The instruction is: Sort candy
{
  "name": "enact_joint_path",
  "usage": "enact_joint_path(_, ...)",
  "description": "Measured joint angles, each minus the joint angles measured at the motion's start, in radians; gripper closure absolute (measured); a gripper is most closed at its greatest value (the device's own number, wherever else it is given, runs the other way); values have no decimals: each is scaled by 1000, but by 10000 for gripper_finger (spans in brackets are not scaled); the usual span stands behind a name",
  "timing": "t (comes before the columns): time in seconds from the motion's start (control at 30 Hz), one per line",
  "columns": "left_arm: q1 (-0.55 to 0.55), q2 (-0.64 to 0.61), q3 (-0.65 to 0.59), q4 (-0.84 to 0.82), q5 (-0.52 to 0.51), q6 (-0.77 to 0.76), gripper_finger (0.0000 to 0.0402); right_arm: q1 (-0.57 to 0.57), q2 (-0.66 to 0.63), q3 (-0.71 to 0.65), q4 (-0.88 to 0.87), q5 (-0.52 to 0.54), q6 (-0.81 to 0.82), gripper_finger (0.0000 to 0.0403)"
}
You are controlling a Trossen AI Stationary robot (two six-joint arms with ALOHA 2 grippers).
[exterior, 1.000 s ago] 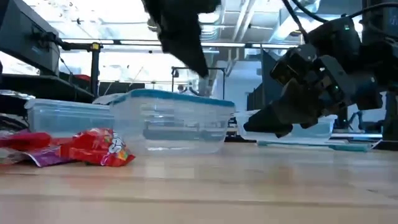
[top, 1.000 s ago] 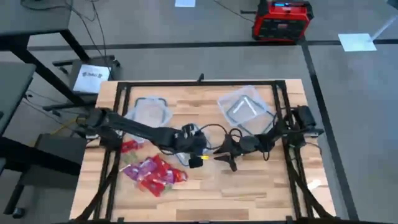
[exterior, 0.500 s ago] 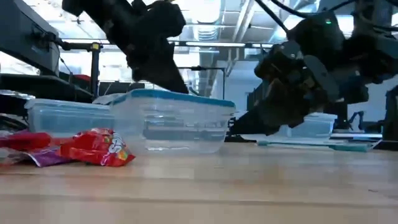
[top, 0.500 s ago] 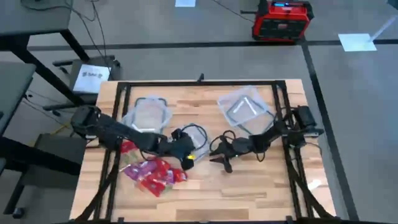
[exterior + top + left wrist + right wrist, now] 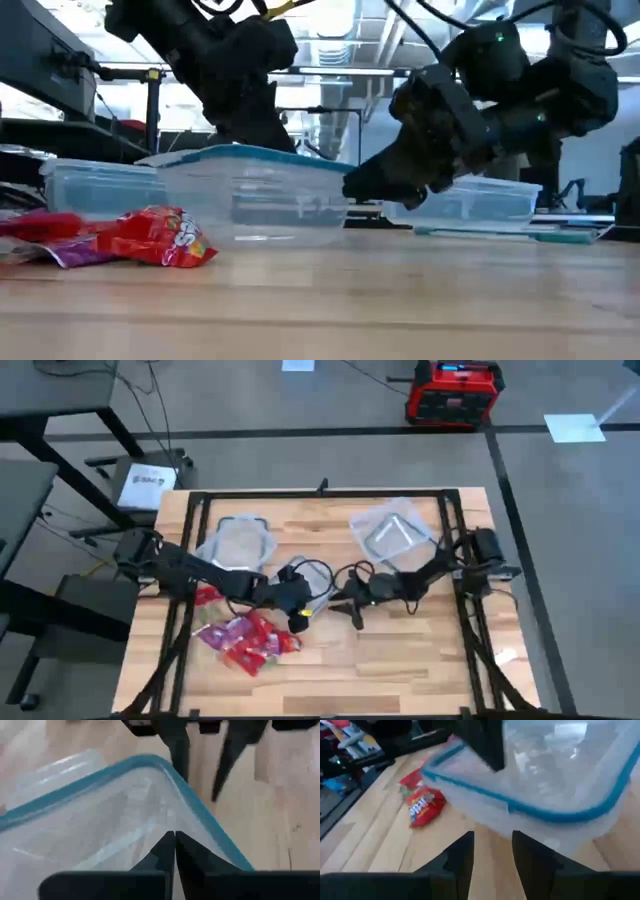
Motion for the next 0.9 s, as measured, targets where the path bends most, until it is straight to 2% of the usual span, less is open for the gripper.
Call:
enact_joint_path(0.07, 5, 16, 1, 11, 1, 8, 402, 1, 39, 18, 24, -12, -18, 280)
enact_joint_path(0.23, 19, 100, 5, 38, 76, 10, 402, -7, 101, 33, 119, -30, -38, 280)
enact_joint_path(0.37, 19, 149, 9, 54, 96, 15, 402, -21, 102, 17, 130, -40, -40, 280)
enact_joint_path(0.57, 20, 150, 8, 56, 107, 43, 402, -24, 103, -48, 275, -69, -47, 280)
enact_joint_path(0.73, 21, 144, 5, 73, 157, 78, 402, -26, 103, -79, 339, -188, -48, 280)
enact_joint_path(0.9, 27, 146, 4, 85, 236, 91, 402, -25, 102, -79, 341, -251, -48, 280)
